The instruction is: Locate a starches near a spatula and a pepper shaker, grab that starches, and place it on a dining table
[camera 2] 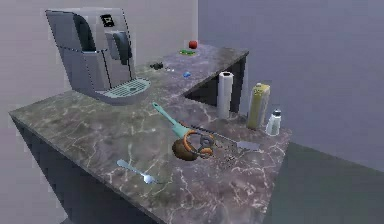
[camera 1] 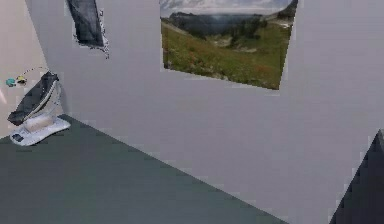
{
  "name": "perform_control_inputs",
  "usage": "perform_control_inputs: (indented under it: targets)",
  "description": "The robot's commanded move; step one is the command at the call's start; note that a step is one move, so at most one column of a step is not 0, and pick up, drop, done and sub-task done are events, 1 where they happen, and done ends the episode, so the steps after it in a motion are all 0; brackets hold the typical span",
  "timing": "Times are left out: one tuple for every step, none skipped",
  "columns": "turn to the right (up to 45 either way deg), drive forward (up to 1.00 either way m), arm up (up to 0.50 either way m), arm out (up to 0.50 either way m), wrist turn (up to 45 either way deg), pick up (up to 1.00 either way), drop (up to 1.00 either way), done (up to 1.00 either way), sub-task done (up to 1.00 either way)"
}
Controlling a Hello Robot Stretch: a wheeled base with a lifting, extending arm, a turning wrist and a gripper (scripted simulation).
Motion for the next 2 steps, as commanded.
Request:
perform_control_inputs:
  targets:
    - [0.0, 0.00, 0.50, 0.00, 0.0, 0.00, 0.00, 0.00, 0.00]
    - [0.0, 0.00, 0.38, 0.00, 0.0, 0.00, 0.00, 0.00, 0.00]
